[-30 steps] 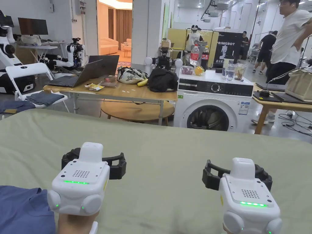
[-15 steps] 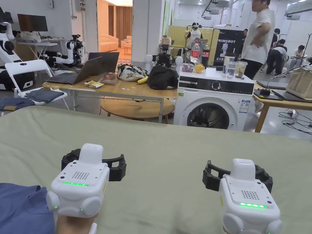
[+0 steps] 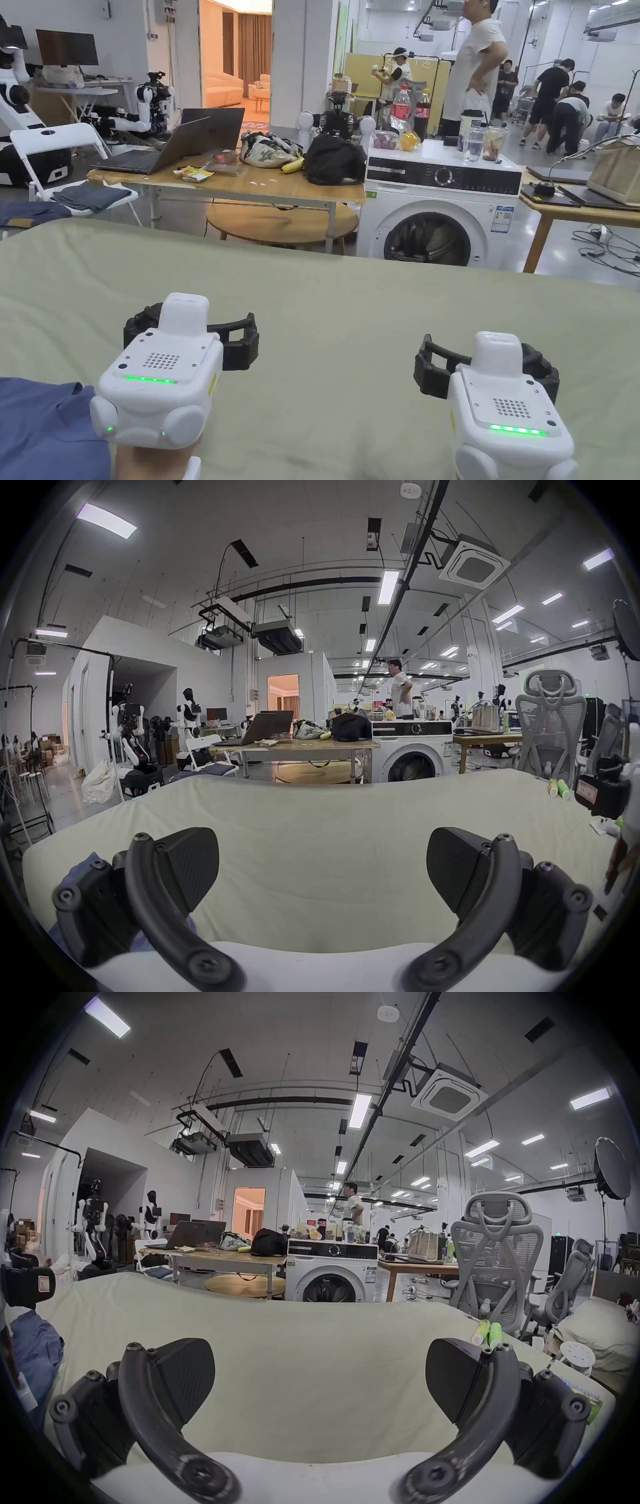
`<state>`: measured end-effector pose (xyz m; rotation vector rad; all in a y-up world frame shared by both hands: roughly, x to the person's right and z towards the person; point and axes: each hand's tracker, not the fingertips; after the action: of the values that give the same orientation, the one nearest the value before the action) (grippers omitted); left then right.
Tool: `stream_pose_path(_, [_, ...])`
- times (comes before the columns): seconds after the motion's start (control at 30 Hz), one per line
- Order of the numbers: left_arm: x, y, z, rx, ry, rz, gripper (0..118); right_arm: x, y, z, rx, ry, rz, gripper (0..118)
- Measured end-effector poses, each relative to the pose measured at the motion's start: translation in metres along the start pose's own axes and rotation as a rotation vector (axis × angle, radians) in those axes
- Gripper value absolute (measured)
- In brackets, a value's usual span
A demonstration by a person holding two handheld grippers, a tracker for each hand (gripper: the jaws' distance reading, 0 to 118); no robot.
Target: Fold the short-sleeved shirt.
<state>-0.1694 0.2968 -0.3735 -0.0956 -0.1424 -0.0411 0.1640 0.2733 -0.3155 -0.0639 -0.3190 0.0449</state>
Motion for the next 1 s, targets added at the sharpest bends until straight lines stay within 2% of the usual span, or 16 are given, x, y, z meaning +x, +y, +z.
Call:
stream_pose_path(0.57, [0.0019,0.001,0.0034,0.006,-0.007,0.013,114,0.0011,-0.001,0.0012,0.001,-0.015,-0.01,118])
stream_pose_path(0.8, [0.0021,0.0037,0.0054,0.012,-0.01,0.017,102,0.0002,0.0012,0.0057,0.01,-0.019,-0.015,118])
stream_pose_path(0.83, [0.0016,0.0038,0.0062,0.014,-0.023,0.021,94,0.0,0.0007,0.0068,0.021,-0.02,-0.014,112])
stream_pose_path(0.87, [0.0018,0.0036,0.0069,0.015,-0.025,0.021,84,-0.0005,0.0005,0.0087,0.035,-0.023,-0.011,98])
stream_pose_path(0.9, [0.0026,0.0035,0.0075,0.017,-0.026,0.018,72,-0.0014,0.0009,0.0099,0.043,-0.032,-0.007,76])
stream_pose_path(0.93, [0.0041,0.0035,0.008,0.019,-0.023,0.012,51,-0.0021,0.0021,0.0101,0.04,-0.043,-0.003,44])
stream_pose_path(0.97, [0.0049,0.0035,0.0081,0.019,-0.023,0.008,33,-0.002,0.0033,0.0099,0.034,-0.05,-0.007,21])
stream_pose_path(1.0, [0.0058,0.0033,0.0086,0.017,-0.024,0.001,15,-0.0013,0.0039,0.0104,0.035,-0.059,-0.018,8])
